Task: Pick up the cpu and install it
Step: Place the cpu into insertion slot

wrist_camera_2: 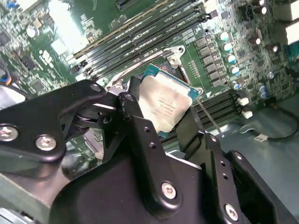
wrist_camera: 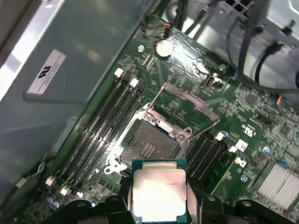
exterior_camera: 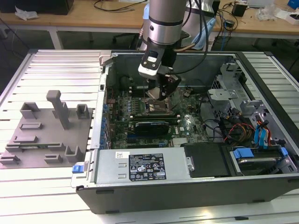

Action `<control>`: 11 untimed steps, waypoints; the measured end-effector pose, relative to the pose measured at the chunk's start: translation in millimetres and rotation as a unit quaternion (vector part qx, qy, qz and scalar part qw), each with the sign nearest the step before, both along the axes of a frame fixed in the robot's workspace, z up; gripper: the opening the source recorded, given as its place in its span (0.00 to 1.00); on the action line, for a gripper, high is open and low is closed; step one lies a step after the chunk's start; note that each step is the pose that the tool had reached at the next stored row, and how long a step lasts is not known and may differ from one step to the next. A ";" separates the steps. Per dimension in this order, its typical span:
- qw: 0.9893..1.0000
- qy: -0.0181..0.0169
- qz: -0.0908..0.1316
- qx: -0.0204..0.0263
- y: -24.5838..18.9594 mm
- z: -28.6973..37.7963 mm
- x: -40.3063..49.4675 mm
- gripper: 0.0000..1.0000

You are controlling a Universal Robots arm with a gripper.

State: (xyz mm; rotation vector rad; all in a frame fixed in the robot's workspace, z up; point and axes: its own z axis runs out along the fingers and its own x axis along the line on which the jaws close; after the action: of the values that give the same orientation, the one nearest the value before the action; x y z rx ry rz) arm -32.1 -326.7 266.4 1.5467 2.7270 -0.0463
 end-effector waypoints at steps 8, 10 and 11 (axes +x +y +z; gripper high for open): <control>0.994 0.000 -0.107 0.000 0.0 -0.5 0.0 0.55; 0.990 0.000 -0.141 0.000 0.0 -0.7 0.0 0.55; 0.988 0.000 -0.151 0.000 0.0 -0.8 0.0 0.55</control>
State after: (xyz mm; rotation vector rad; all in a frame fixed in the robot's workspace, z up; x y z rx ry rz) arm -32.2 -326.7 265.6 1.9442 2.4651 -0.0473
